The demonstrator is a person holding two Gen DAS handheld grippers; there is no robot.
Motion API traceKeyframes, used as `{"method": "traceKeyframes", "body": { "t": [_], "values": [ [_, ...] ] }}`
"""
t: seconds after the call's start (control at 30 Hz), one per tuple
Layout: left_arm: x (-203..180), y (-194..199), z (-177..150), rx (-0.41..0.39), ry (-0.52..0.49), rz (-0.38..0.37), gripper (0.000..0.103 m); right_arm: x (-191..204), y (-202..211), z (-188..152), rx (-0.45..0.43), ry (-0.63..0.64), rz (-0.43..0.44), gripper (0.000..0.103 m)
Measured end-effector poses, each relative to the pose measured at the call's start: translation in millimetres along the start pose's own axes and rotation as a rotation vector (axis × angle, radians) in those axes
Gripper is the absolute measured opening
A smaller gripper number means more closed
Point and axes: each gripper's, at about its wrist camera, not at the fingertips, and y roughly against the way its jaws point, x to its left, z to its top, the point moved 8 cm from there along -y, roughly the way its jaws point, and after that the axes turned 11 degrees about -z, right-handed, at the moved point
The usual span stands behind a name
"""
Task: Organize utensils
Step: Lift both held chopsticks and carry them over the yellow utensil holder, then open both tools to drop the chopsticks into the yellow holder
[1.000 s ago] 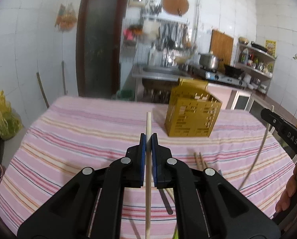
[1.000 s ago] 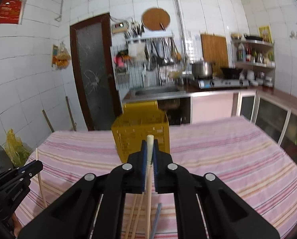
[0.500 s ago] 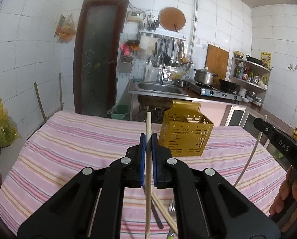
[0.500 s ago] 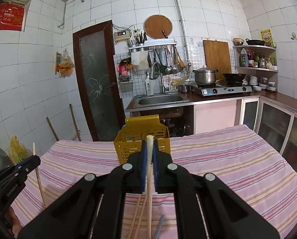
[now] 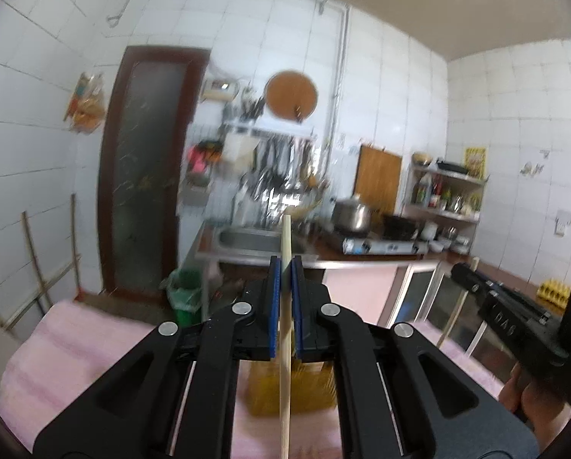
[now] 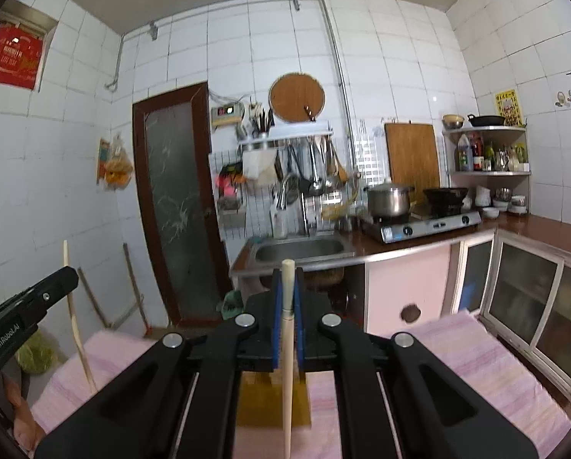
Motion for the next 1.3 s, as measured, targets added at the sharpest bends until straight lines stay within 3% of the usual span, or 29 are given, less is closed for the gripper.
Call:
{"method": "traceKeyframes", "body": {
  "t": [0.17,0.3,0.53,0.7,0.83,0.87,0.93,0.97,1.17,1.3],
  "values": [
    [1.3,-51.7,27.4,-0.073,-0.038,0.007,0.004,6.7,-47.7,34.4,-0.03,-0.029,0.006,0.006],
    [13.5,-100.1,26.6,-0.093,-0.041,0.018,0.004,19.5,-83.5,40.5,-0.053,-0.001,-0.003,0.006],
    [47.9,-175.8,-32.3,-0.003,-0.02,0.035,0.004,32.9,-148.8,-15.2,0.026,0.043,-0.007,0.006],
    [62.4,-185.1,-65.6,0.039,-0.026,0.086,0.004,37.4,-169.4,-58.8,0.093,0.082,-0.009,0.006],
    [68.0,-178.0,-67.5,0.066,-0.035,0.129,0.005,36.7,-169.2,-70.6,0.118,0.124,-0.03,0.007],
    [67.5,-170.4,-63.9,0.068,-0.041,0.137,0.011,34.7,-166.7,-69.9,0.121,0.138,-0.045,0.01],
    [66.4,-152.9,-56.4,0.072,-0.052,0.161,0.035,26.9,-157.1,-62.5,0.12,0.157,-0.086,0.041],
    [66.8,-142.9,-51.5,0.067,-0.059,0.183,0.05,20.2,-148.7,-57.1,0.118,0.151,-0.101,0.065],
    [62.1,-61.8,-37.7,0.071,-0.083,0.26,0.089,-15.2,-97.3,-53.9,0.172,0.111,-0.155,0.068],
    [59.4,-6.9,-49.9,0.078,-0.069,0.283,0.098,-30.9,-63.8,-79.9,0.214,0.115,-0.166,0.072]
  ]
}}
